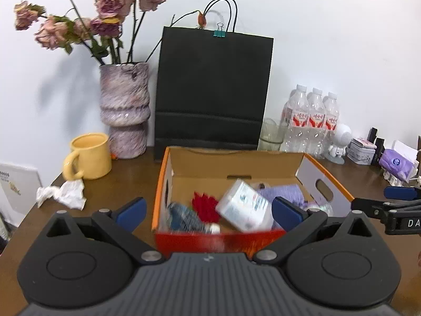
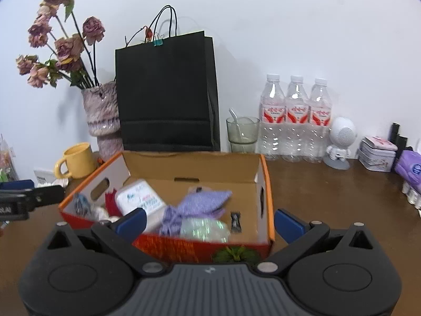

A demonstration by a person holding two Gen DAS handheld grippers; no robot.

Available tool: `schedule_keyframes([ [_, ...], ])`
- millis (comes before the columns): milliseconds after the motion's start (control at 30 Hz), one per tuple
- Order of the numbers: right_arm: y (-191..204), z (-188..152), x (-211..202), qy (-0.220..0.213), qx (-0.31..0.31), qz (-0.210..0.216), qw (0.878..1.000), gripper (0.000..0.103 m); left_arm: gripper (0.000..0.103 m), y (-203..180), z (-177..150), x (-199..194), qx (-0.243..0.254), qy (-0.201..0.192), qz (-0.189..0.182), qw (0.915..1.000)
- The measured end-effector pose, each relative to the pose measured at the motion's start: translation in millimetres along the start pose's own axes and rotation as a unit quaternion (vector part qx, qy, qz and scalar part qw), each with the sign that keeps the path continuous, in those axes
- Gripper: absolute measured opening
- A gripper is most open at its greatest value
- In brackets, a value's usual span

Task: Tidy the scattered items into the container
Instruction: 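Withdraw both tools toward the white cap and candy packet, then grasp the candy packet with the left tool while the right tool grasps the white cap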

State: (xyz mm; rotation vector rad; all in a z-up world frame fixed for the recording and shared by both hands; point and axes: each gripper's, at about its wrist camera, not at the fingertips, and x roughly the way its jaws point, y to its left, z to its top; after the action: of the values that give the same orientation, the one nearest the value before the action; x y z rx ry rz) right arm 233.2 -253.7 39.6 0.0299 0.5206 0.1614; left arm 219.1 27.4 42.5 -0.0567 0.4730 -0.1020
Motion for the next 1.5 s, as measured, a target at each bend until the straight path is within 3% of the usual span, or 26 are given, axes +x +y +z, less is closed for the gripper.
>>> schedule_keyframes([
  [433, 2.1, -60.7, -44.7, 0.034, -0.022, -0.014, 0.999, 0.103, 0.103, 22.8, -63.1, -45.6, -0.024, 0.054, 0.023, 0.9980],
  [900, 15.4, -113.8, -42.4, 0.075, -0.055, -0.013, 0.996, 0.103, 0.103, 22.0, -117.8, -49.8, -0.030, 0.109, 0.041, 0.9927],
  [1033, 22.1, -119.3, -38.4, 0.081, -0.072, -0.006, 0.994, 0.101, 0.099, 18.7, -122.2, -46.4, -0.036, 0.116, 0.027, 0.9923],
  [1133, 28.8, -119.8, -32.8, 0.083, -0.086, -0.001, 0.993, 0.096, 0.090, 12.5, -122.8, -40.1, -0.026, 0.122, 0.028, 0.9917],
  [1400, 41.4, -110.5, -13.4, 0.075, -0.115, 0.010, 0.991, 0.087, 0.087, 1.1, -120.7, -28.3, -0.009, 0.124, 0.032, 0.9917],
  [1500, 45.4, -109.4, -5.5, 0.076, -0.120, 0.013, 0.990, 0.077, 0.076, -5.6, -124.1, -28.7, 0.019, 0.117, 0.044, 0.9920],
])
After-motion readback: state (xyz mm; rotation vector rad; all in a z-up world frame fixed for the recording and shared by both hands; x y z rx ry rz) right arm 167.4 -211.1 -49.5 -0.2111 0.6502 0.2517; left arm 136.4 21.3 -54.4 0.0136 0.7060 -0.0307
